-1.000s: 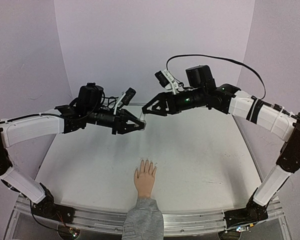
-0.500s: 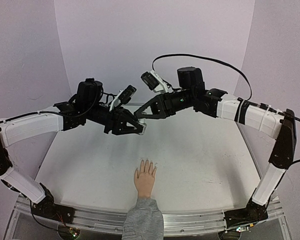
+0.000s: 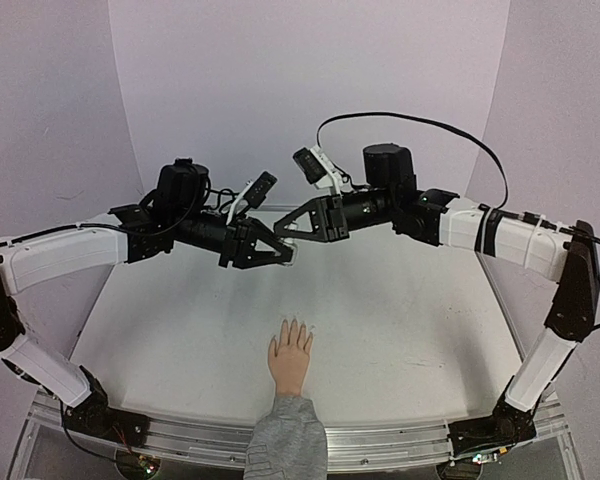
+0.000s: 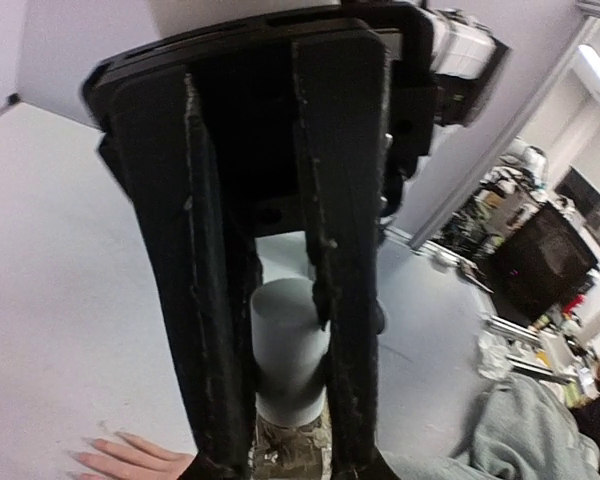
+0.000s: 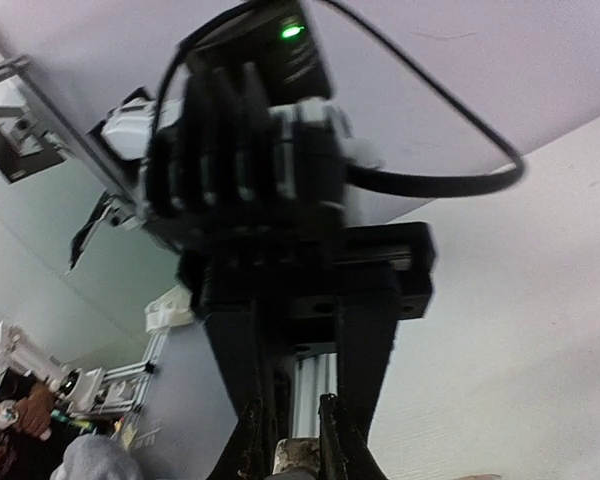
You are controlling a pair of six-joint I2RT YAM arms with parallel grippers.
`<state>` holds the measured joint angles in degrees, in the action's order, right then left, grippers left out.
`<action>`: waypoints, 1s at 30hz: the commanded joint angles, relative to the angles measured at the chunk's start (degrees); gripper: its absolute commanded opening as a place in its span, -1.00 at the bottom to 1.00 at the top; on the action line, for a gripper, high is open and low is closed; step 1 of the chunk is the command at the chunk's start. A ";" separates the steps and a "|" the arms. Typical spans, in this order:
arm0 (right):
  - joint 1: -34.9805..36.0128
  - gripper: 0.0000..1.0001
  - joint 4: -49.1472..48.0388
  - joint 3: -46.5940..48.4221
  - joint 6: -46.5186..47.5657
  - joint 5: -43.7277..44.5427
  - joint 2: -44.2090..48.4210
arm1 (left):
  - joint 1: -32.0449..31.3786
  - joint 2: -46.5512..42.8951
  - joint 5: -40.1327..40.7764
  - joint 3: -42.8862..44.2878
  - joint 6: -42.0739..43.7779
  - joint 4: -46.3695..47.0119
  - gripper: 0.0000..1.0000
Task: Paint the nails
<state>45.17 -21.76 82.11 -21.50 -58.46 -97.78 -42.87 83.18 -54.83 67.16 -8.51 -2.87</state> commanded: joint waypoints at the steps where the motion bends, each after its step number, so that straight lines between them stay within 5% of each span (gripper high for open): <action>1: 1.26 -1.00 2.47 -2.92 -1.93 16.47 4.47 | 0.88 -3.22 30.75 0.10 1.91 4.90 -1.00; 6: 10.63 -1.00 20.30 5.46 -1.99 66.40 1.44 | -2.13 0.86 64.28 2.84 5.02 4.89 -1.00; 8: 12.35 -1.00 25.59 9.60 -3.75 74.97 -0.97 | -3.05 2.31 66.73 4.58 4.90 4.90 -1.00; 11: 12.63 -1.00 26.87 11.59 -3.66 76.66 -1.53 | -3.45 2.83 63.63 5.56 4.82 4.98 -1.00; 13: 12.60 -0.93 26.86 12.55 -0.58 73.94 -1.01 | -3.46 2.12 60.12 4.72 5.18 5.07 -1.00; 18: 11.78 0.55 26.92 13.73 6.51 62.70 1.95 | -3.47 -0.64 45.43 0.64 7.39 5.25 -1.00; 20: 10.46 0.88 27.74 13.55 8.59 55.14 3.46 | -3.34 -2.27 37.27 -1.17 7.88 5.25 -1.00; 28: 0.32 0.96 28.02 9.25 10.93 12.14 6.99 | -1.40 -5.83 -1.77 -2.38 7.37 5.16 -1.00; 30: -0.76 0.96 28.00 9.44 10.81 6.49 6.41 | -1.26 -5.45 -5.20 -1.59 5.79 5.16 -1.00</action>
<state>47.22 6.13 91.96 -12.12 -29.74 -92.51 -44.75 79.37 -40.60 63.33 -1.45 -0.95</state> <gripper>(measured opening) 0.981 0.218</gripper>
